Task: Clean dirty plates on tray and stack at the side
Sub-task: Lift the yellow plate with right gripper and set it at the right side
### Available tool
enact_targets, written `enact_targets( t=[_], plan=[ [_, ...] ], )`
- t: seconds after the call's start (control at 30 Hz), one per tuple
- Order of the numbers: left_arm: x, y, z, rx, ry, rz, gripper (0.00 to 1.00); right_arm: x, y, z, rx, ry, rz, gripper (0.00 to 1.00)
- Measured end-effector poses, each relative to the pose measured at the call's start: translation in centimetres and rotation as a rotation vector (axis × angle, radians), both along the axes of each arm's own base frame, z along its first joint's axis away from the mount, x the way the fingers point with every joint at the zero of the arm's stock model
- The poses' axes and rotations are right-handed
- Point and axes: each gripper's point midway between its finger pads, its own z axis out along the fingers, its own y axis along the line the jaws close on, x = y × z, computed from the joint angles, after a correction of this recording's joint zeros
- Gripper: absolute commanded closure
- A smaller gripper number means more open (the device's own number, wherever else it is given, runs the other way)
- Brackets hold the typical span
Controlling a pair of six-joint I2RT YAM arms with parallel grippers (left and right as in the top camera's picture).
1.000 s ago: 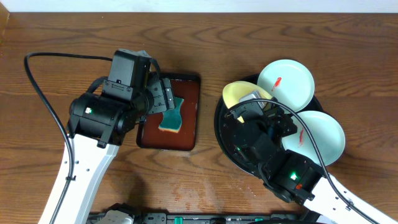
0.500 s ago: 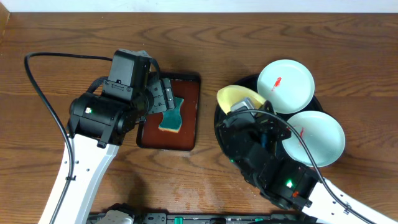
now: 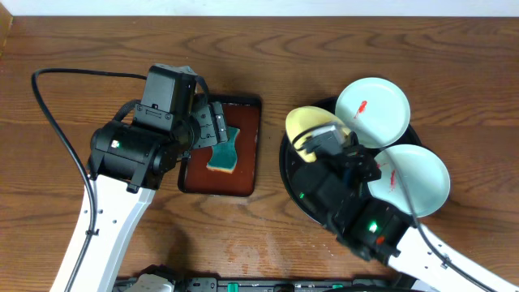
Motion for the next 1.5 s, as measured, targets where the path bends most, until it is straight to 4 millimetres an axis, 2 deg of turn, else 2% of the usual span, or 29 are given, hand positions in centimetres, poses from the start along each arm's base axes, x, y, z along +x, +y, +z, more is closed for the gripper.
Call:
enact_targets(
  t=[0.2,0.27,0.37,0.47,0.53,0.63,0.73,0.9,0.97,1.07,1.2,1.27,1.33,1.37,1.5],
  plan=[
    [0.0,0.0,0.0,0.000,0.001,0.000,0.16,2.0,-1.0,-4.4,0.417,0.241,-0.014,0.99],
    [0.0,0.0,0.0,0.000,0.001,0.000,0.16,2.6,-2.1,-5.2,0.558,0.312,-0.030,0.99],
    [0.0,0.0,0.0,0.000,0.001,0.000,0.16,3.5,-5.2,-5.6,0.778,0.373,-0.078,0.99],
    [0.0,0.0,0.0,0.000,0.001,0.000,0.16,4.1,-10.4,-5.3,0.961,0.350,-0.190,0.99],
    [0.0,0.0,0.0,0.000,0.000,0.000,0.16,3.9,-15.3,-5.2,1.052,0.291,-0.318,0.99],
    [0.0,0.0,0.0,0.000,0.001,0.000,0.16,2.9,-22.0,-5.4,1.151,0.185,-0.513,0.99],
    [0.0,0.0,0.0,0.000,0.001,0.000,0.16,1.0,-28.1,-6.5,1.215,0.090,-0.726,0.99],
    [0.0,0.0,0.0,0.000,0.001,0.000,0.16,-1.5,-35.2,-9.1,1.228,-0.017,-0.988,0.99],
    [0.0,0.0,0.0,0.000,0.001,0.000,0.16,-2.5,-37.1,-10.6,1.220,-0.026,-1.073,0.99],
    [0.0,0.0,0.0,0.000,0.001,0.000,0.16,-3.7,-38.8,-13.7,1.222,0.012,-1.182,0.99],
    [0.0,0.0,0.0,0.000,0.001,0.000,0.16,-4.2,-39.0,-18.1,1.246,0.111,-1.260,0.99],
    [0.0,0.0,0.0,0.000,0.001,0.000,0.16,-4.0,-39.0,-19.5,1.264,0.137,-1.257,0.87],
    [0.0,0.0,0.0,0.000,0.001,0.000,0.16,-3.0,-38.9,-19.7,1.287,0.135,-1.200,0.61],
    [0.0,0.0,0.0,0.000,0.001,0.000,0.16,-2.4,-38.8,-19.3,1.299,0.128,-1.157,0.55],
    [0.0,0.0,0.0,0.000,0.001,0.000,0.16,0.2,-36.5,-16.2,1.389,0.124,-0.922,0.54]
  ],
)
